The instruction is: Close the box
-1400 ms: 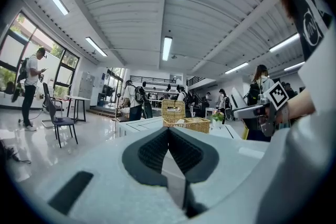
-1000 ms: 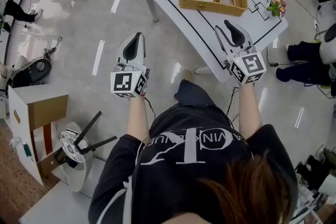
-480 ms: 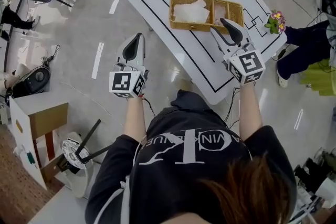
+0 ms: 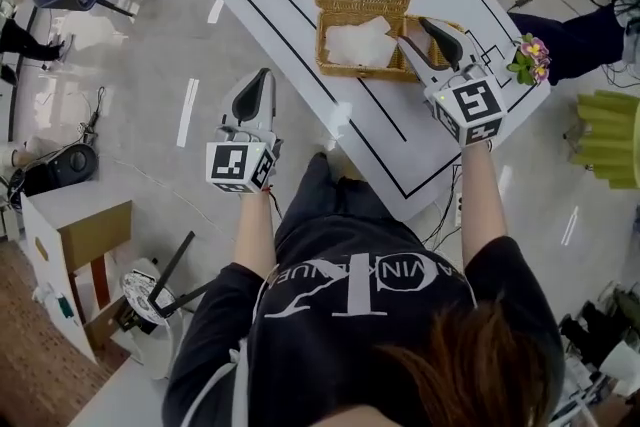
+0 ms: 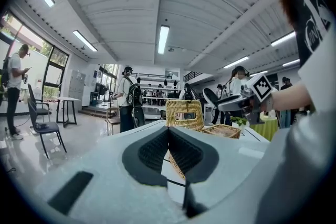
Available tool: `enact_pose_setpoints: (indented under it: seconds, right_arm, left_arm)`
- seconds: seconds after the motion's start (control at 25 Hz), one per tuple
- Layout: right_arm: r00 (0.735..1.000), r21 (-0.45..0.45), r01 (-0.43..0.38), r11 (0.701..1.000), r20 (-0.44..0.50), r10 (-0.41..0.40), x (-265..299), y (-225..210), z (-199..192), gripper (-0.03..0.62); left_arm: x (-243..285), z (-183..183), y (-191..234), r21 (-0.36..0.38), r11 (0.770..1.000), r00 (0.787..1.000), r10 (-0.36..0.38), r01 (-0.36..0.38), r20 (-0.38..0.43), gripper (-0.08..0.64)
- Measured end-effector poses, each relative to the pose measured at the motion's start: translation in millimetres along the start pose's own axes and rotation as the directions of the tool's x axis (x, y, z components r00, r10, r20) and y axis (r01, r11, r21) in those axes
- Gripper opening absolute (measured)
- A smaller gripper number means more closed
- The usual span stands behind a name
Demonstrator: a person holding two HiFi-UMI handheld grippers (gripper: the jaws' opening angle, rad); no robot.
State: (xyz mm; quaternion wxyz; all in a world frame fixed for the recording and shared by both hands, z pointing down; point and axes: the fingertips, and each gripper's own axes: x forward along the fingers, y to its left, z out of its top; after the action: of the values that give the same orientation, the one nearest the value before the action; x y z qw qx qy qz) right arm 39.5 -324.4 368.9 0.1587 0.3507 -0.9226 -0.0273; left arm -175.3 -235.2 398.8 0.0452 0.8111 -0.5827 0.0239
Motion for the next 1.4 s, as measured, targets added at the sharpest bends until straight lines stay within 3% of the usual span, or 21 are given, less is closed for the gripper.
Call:
enact_pose_setpoints:
  seconds: [0.36,0.52,0.88,1.16,1.4]
  right_arm:
    - [0.994,-0.028,0.1,0.995,-0.048,-0.101,46,-51,6,0.199]
    - [0.993,-0.051,0.101,0.994,-0.059,-0.104,61,-61,11,0.202]
    - [0.993,-0.084,0.102,0.991,-0.056,-0.107,64,-55,22,0.196]
    - [0.988,-0.098,0.143,0.985,-0.047,-0.148,40,-47,17,0.098]
    - [0.989,-0.096,0.134,0.986,-0.051,-0.139,20,-21,7,0.1]
  left_arm:
    - [39,3,21,0.013,0.998,0.998,-0.058,0.058,-0.016,0.006]
    - [40,3,33,0.002,0.998,0.998,-0.055,0.055,-0.022,0.006]
    - [50,4,39,-0.01,0.997,0.997,-0.081,0.081,-0.016,0.006]
    - [54,9,36,-0.001,0.994,0.994,-0.105,0.105,-0.001,0.006]
    - [53,12,33,-0.007,0.994,0.994,-0.112,0.112,0.006,0.006]
